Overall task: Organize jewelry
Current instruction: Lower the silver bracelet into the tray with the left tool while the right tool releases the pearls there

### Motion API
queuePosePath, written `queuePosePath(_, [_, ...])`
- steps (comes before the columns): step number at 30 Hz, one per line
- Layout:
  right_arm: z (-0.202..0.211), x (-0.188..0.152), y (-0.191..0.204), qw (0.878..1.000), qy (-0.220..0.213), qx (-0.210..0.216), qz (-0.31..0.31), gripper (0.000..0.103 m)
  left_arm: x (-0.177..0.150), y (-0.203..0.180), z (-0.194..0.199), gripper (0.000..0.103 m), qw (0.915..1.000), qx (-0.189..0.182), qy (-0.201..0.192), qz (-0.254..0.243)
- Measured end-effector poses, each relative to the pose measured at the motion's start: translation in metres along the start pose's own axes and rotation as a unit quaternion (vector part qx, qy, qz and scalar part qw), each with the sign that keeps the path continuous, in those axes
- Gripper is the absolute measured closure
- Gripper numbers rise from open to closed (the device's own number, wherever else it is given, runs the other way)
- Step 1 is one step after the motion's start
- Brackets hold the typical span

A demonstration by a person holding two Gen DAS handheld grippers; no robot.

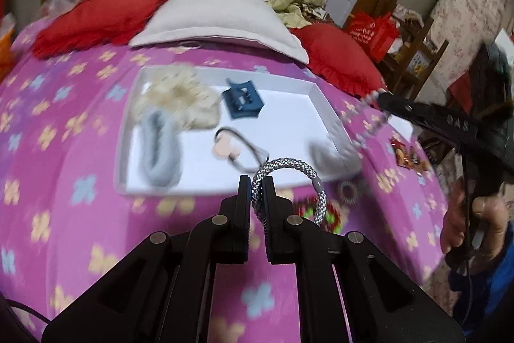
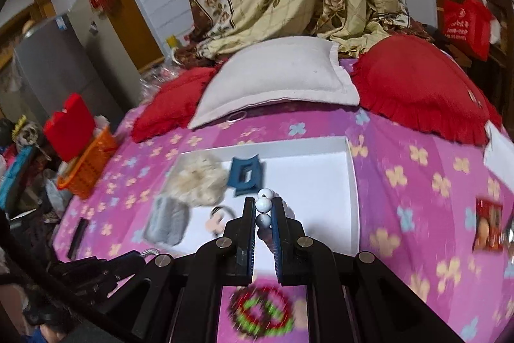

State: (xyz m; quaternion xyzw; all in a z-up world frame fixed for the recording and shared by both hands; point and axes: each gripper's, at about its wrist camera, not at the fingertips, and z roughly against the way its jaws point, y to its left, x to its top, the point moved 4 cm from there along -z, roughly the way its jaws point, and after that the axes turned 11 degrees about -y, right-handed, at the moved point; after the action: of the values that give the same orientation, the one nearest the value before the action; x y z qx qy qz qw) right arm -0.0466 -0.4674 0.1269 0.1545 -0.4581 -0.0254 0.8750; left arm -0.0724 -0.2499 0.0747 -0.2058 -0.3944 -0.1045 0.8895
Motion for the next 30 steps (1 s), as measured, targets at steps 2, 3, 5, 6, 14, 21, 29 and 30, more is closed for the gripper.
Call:
queuePosePath(2, [-0.028,0.012,-0.001,1.0,0.013,-0.01,0.008,0.095,0.011,-0.008,-0.029,0.097,0.9999,0.0,0.01,-0.007])
queuePosePath(3, [-0.039,0.016,-0.002,1.0,0.018,-0.011,0.01,0.095,0.015,-0.01,-0.043,0.097,0.9998,0.0,0.017,-0.005])
queuePosePath(5, [-0.065,0.025,-0.005,0.999,0.031,-0.02,0.014,0.095,0.025,-0.013,-0.074,0.097,0.9995,0.003,0.03,0.0])
queuePosePath(6, [-0.074,0.027,-0.006,0.999,0.034,-0.021,0.013,0.095,0.028,-0.014,-0.084,0.097,0.9995,0.004,0.033,0.0])
queuePosePath(14, [-0.133,0.024,-0.045,0.997,0.071,-0.032,-0.029,0.095,0.046,-0.014,-0.153,0.097,0.9985,0.024,0.049,-0.011])
queuePosePath(21, [-0.131,0.013,-0.066,0.995,0.069,-0.07,-0.024,0.062,0.046,-0.016,-0.161,0.09,0.9984,0.016,0.051,-0.021])
queuePosePath(29, [-0.056,0.004,-0.07,0.997,0.031,-0.075,-0.019,0.061,0.056,-0.025,-0.096,0.079,0.9995,0.009,0.017,-0.025])
queuePosePath(30, [-0.046,-0.002,-0.07,0.997,0.029,-0.073,-0.022,0.06,0.055,-0.026,-0.081,0.078,0.9995,0.011,0.008,-0.03])
